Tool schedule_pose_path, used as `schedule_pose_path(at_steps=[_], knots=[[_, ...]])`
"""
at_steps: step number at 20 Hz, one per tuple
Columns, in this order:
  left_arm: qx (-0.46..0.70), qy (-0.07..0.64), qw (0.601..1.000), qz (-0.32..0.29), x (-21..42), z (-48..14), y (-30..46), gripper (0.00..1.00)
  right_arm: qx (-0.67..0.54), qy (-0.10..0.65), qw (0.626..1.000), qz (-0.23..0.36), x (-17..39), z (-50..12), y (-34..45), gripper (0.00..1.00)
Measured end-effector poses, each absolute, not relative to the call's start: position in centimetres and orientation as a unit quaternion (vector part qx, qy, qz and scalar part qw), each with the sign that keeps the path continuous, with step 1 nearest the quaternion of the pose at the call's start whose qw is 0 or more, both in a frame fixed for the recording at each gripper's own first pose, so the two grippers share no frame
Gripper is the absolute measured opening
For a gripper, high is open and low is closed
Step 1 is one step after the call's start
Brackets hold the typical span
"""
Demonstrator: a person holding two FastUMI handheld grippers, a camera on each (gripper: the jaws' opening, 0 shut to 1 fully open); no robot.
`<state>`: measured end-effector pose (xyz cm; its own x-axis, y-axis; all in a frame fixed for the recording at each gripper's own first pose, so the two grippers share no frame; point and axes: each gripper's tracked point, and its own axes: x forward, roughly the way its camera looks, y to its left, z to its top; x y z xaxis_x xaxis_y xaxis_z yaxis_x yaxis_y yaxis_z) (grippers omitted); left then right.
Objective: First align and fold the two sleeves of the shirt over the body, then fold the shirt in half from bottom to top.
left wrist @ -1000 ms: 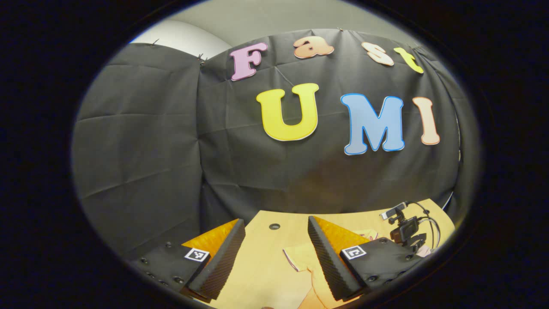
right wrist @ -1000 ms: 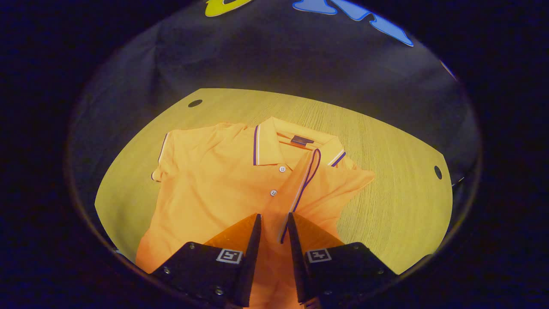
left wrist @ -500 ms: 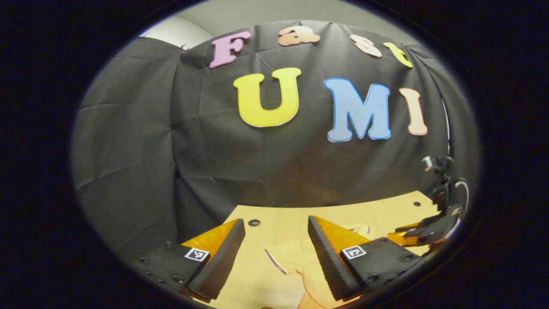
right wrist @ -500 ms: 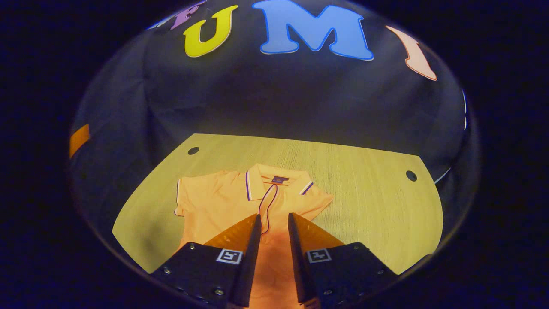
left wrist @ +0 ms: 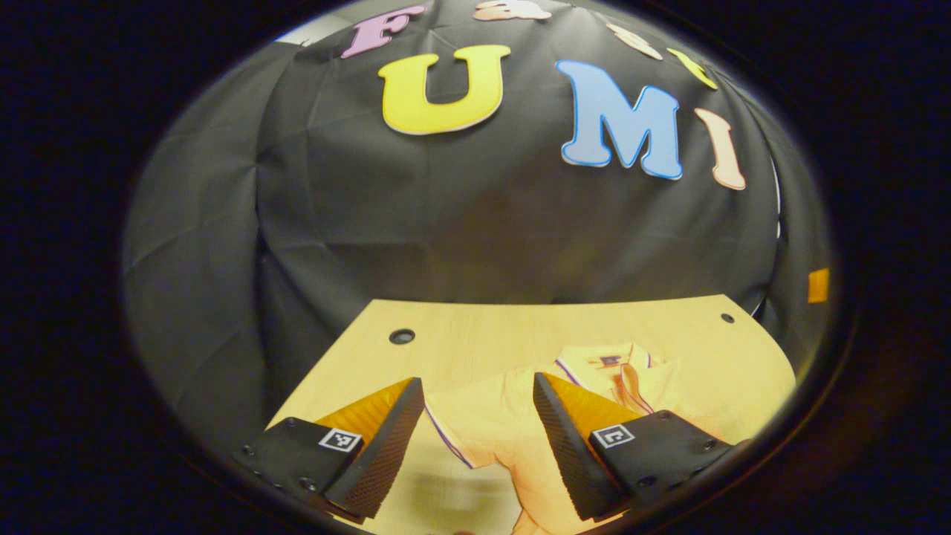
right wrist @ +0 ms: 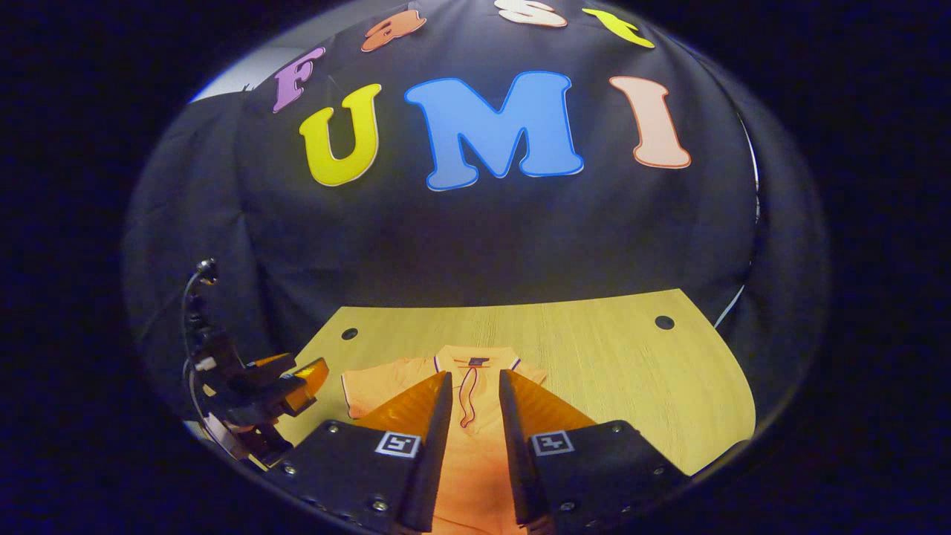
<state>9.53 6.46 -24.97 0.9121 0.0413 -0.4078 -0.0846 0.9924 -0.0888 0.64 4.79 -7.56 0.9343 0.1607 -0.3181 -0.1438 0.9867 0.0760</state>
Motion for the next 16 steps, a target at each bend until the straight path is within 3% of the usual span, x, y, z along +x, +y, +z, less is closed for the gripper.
schedule_pose_path(at_steps=[7, 16], knots=[[-0.08, 0.298, 0.949, 0.065, 12.5, -35.4, 7.4, 0.97, 0.022, 0.158, 0.987, -0.001, -3.1, -7.1, 0.7, 0.4], [-0.098, 0.35, 0.927, 0.088, 12.6, -40.6, 7.8, 0.96, 0.031, 0.182, 0.982, -0.043, -3.8, -8.3, -2.1, 0.4]])
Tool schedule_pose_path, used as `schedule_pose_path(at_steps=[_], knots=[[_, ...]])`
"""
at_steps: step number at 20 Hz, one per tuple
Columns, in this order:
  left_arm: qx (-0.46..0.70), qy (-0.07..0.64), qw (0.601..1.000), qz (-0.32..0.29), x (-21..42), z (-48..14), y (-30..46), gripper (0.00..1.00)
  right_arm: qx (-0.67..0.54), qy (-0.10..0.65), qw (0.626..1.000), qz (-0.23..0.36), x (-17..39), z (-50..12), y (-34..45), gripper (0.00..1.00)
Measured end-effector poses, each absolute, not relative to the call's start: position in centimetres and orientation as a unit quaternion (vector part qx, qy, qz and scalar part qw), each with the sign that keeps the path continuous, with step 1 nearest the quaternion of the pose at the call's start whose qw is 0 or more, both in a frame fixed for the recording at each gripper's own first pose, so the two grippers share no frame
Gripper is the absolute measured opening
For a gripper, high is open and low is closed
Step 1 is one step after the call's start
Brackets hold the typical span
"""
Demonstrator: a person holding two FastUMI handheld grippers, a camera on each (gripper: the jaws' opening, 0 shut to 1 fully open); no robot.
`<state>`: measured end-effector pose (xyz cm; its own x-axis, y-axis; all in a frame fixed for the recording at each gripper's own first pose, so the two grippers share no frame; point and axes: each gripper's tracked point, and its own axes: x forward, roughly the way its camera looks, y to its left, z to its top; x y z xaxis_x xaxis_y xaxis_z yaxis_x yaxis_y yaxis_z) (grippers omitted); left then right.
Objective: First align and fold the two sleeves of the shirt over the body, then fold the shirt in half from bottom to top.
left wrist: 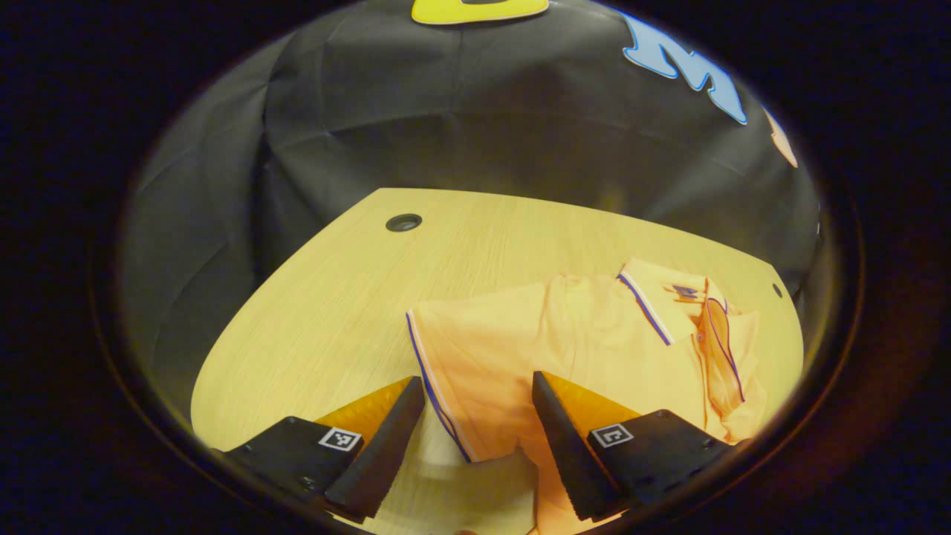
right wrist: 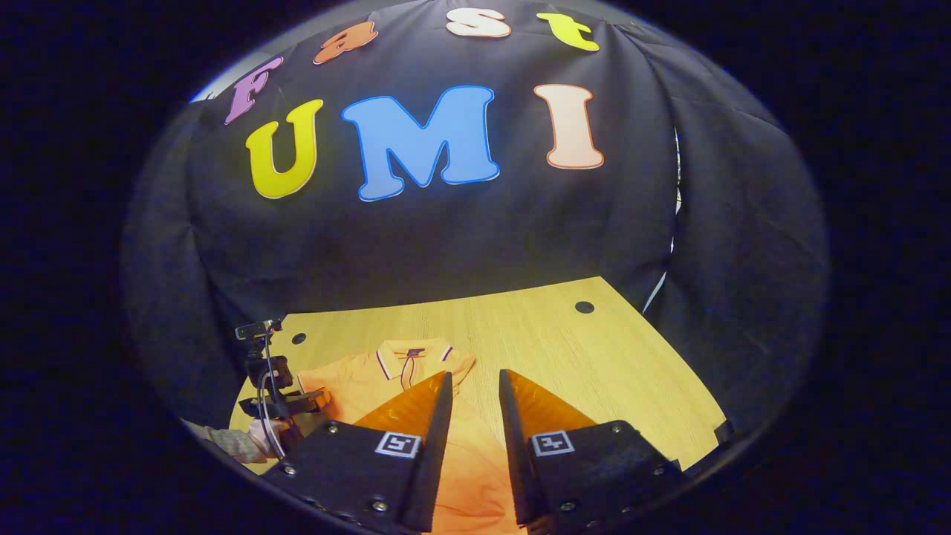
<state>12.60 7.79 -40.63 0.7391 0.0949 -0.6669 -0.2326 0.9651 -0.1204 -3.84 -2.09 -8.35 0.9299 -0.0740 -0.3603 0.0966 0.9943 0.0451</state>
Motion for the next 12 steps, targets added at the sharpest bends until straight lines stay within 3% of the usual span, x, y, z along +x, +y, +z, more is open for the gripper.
schedule_pose_path(at_steps=[7, 9, 11, 12], knots=[[-0.084, 0.352, 0.925, 0.111, 12.6, -41.2, 8.1, 0.96, 0.033, 0.19, 0.98, -0.053, -3.7, -8.5, -3.3, 0.4], [-0.086, 0.347, 0.927, 0.113, 13.2, -41.5, 7.6, 0.8, 0.035, 0.193, 0.979, -0.058, -3.9, -8.8, -3.8, 0.4], [-0.083, 0.344, 0.928, 0.113, 13.5, -41.5, 7.2, 0.49, 0.04, 0.196, 0.978, -0.062, -4.1, -9.0, -4.3, 0.4], [-0.08, 0.346, 0.928, 0.118, 13.6, -41.6, 7.1, 0.28, 0.043, 0.198, 0.977, -0.064, -4.2, -9.1, -4.5, 0.4]])
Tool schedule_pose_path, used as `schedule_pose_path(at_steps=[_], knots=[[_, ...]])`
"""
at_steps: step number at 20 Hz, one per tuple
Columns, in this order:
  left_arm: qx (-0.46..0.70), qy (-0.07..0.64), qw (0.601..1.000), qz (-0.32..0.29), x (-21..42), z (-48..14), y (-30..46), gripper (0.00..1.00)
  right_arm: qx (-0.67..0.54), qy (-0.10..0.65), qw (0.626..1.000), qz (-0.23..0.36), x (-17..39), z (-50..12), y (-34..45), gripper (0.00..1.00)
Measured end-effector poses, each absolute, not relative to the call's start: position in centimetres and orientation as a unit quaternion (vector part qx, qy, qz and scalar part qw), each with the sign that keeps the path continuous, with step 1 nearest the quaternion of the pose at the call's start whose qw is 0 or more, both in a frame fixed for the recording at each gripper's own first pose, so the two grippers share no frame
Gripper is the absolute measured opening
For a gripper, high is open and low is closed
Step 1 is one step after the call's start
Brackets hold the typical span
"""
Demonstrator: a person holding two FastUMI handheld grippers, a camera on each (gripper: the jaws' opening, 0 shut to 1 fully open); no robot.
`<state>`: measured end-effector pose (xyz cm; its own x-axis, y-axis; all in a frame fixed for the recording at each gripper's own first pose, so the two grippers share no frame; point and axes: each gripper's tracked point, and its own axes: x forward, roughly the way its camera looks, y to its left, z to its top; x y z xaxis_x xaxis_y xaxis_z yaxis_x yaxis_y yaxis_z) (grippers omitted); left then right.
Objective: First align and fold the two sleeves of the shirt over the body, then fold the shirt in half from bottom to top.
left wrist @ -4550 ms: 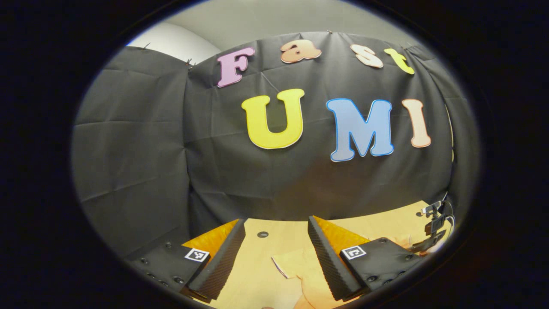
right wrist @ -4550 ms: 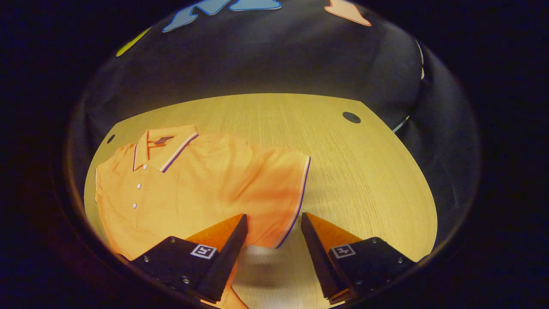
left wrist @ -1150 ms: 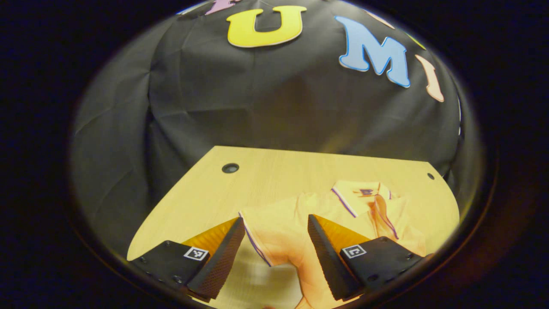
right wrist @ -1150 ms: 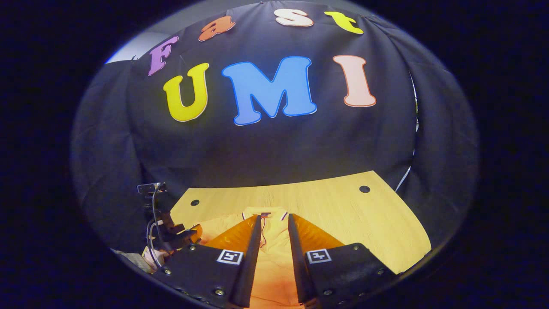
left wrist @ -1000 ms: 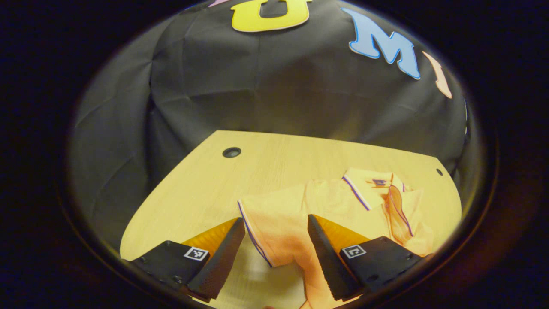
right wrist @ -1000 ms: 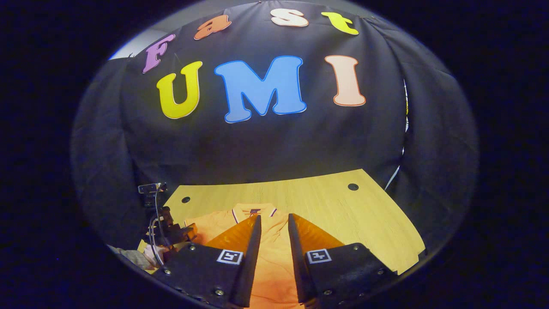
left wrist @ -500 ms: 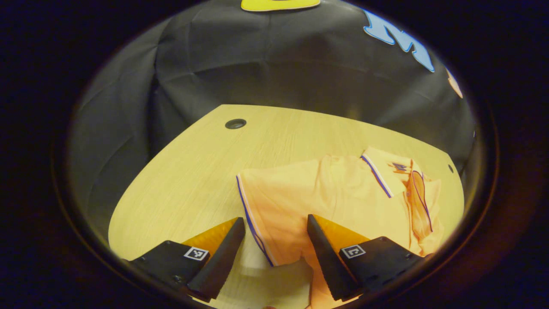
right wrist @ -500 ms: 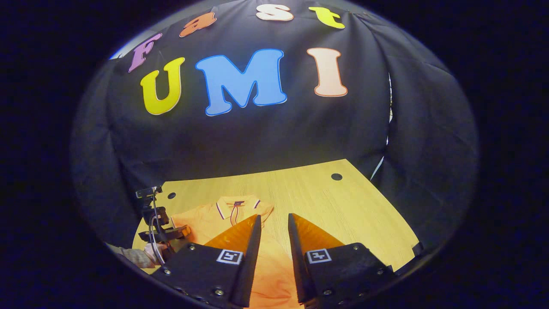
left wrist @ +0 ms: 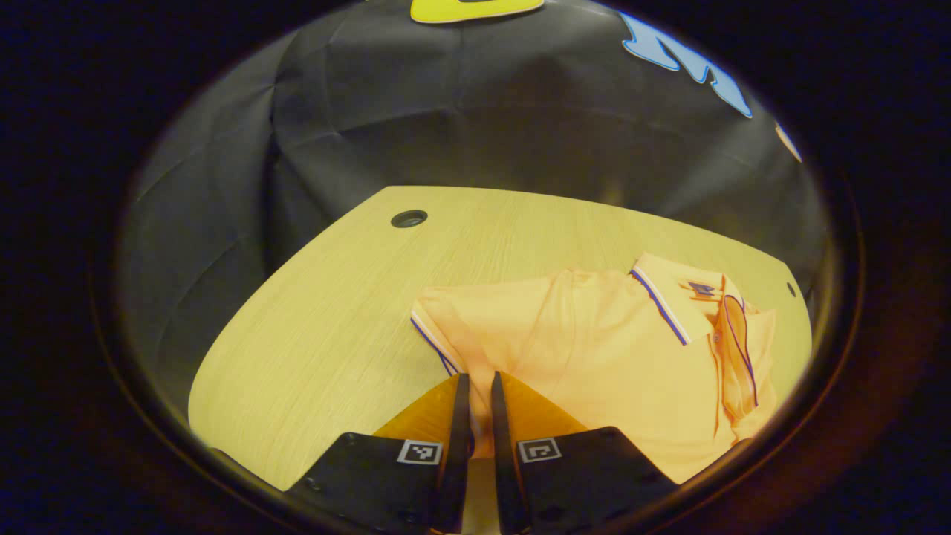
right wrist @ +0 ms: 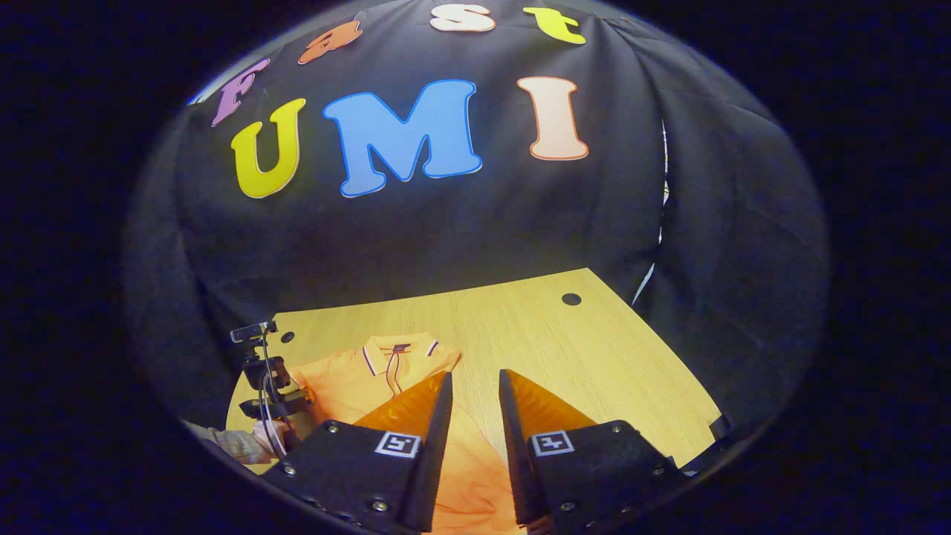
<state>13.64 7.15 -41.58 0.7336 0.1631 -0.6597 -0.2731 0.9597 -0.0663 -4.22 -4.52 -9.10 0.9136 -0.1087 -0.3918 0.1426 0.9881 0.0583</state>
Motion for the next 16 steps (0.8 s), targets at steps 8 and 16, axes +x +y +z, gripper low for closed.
schedule_pose_path(at_steps=[8, 16], knots=[[-0.002, 0.364, 0.926, 0.102, 14.4, -40.8, 5.7, 0.11, 0.049, 0.205, 0.975, -0.07, -4.5, -9.7, -5.4, 0.4], [0.075, 0.276, 0.958, -0.007, 16.8, -32.9, -3.5, 0.16, 0.052, 0.209, 0.974, -0.069, -4.6, -10.1, -5.6, 0.4]])
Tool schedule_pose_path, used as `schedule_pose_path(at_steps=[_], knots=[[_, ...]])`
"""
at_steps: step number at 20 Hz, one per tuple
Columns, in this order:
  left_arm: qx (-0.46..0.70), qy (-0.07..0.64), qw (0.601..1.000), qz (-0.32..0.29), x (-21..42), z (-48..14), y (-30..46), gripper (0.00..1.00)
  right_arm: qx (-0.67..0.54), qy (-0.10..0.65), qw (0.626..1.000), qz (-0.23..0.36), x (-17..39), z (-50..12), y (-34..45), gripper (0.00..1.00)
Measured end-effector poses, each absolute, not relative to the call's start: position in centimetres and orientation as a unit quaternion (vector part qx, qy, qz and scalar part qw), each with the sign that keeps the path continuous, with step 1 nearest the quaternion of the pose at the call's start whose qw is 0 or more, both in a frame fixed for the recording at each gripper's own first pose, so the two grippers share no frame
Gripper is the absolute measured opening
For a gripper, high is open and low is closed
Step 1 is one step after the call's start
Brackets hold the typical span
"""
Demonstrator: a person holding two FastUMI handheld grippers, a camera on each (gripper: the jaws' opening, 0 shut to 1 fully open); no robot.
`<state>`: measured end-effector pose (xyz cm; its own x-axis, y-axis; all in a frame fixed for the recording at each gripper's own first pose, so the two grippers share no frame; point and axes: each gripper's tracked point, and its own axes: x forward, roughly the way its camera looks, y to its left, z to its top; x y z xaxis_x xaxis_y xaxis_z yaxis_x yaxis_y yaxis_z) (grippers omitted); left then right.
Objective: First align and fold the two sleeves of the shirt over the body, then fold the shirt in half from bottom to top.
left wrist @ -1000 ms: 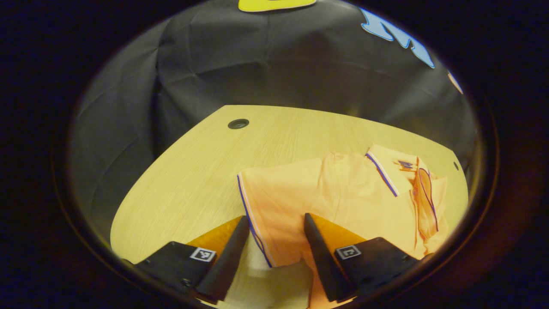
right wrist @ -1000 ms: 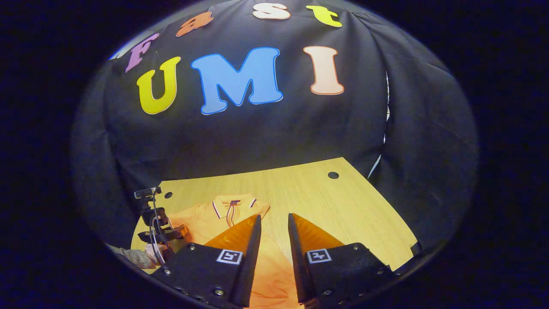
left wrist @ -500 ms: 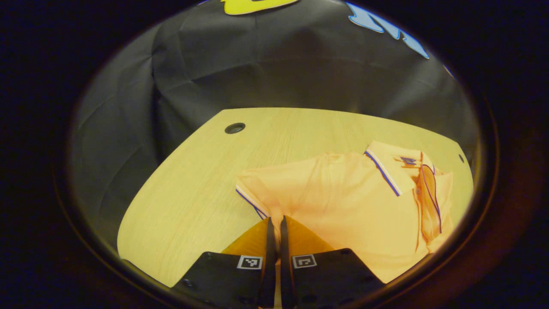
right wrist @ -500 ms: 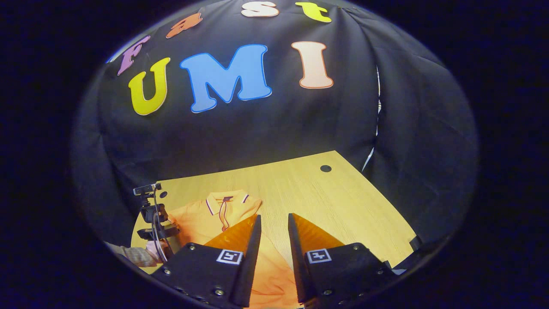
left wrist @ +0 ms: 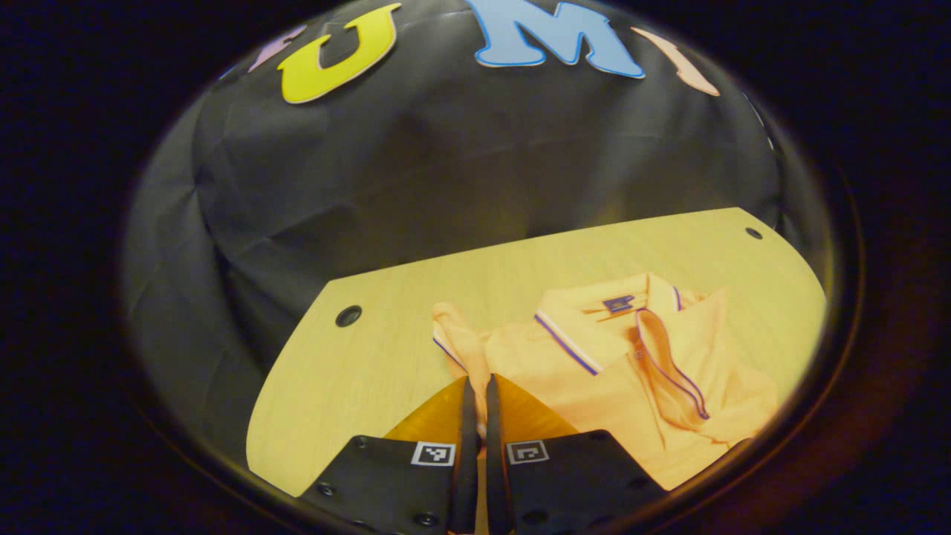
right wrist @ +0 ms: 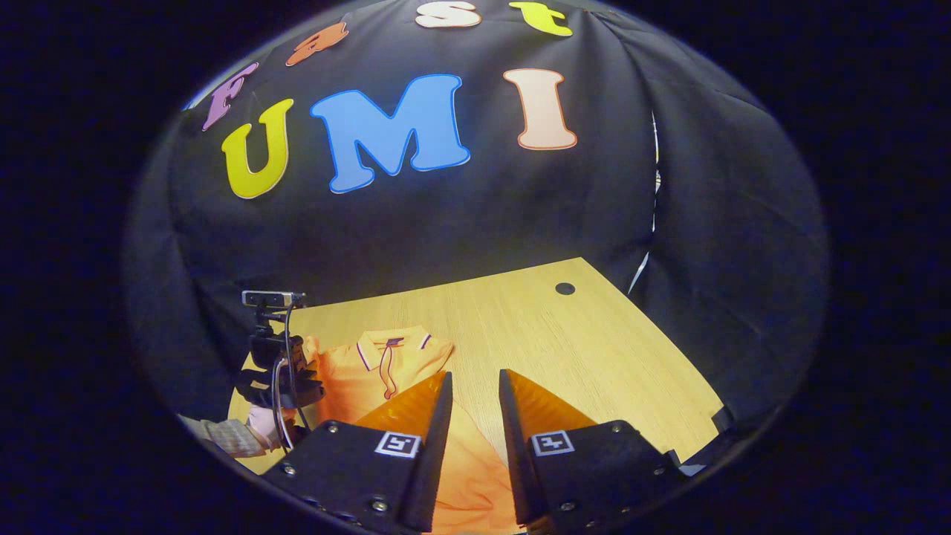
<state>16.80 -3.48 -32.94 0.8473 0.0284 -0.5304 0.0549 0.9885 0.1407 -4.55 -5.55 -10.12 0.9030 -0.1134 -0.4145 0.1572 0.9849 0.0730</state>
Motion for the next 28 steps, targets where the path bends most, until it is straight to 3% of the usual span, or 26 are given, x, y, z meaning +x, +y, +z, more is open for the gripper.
schedule_pose_path(at_steps=[11, 12, 13, 14, 15, 16, 17, 20, 21, 28], knots=[[0.092, 0.314, 0.935, -0.138, 14.2, -36.1, -14.7, 0.14, 0.076, 0.217, 0.968, -0.1, -6.5, -11.1, -7.8, 0.4], [0.077, 0.323, 0.931, -0.148, 13.8, -36.4, -15.3, 0.36, 0.078, 0.218, 0.967, -0.102, -6.6, -11.3, -8.0, 0.4], [0.072, 0.327, 0.93, -0.15, 13.4, -36.5, -15.3, 0.47, 0.079, 0.22, 0.967, -0.103, -6.9, -11.4, -8.3, 0.4], [0.065, 0.327, 0.931, -0.152, 13.3, -36.3, -15.2, 0.7, 0.08, 0.223, 0.966, -0.104, -7.0, -11.6, -8.5, 0.4], [0.062, 0.326, 0.931, -0.151, 13.2, -36.0, -15.1, 0.85, 0.079, 0.226, 0.965, -0.103, -7.1, -12.0, -8.7, 0.4], [0.059, 0.326, 0.931, -0.151, 12.9, -35.7, -15.0, 0.9, 0.079, 0.229, 0.965, -0.102, -7.1, -12.5, -8.8, 0.4], [0.055, 0.325, 0.932, -0.152, 12.4, -35.2, -14.6, 0.86, 0.077, 0.233, 0.964, -0.1, -7.2, -12.8, -8.7, 0.4], [0.037, 0.32, 0.933, -0.159, 10.9, -33.9, -13.3, 1.0, 0.072, 0.249, 0.962, -0.088, -7.7, -14.0, -8.1, 0.4], [0.032, 0.32, 0.933, -0.163, 10.0, -33.5, -12.5, 0.97, 0.071, 0.255, 0.961, -0.082, -7.8, -14.7, -7.9, 0.4], [0.009, 0.329, 0.929, -0.172, 2.1, -31.9, -6.8, 1.0, 0.052, 0.321, 0.945, -0.032, -8.8, -20.2, -6.3, 0.41]])
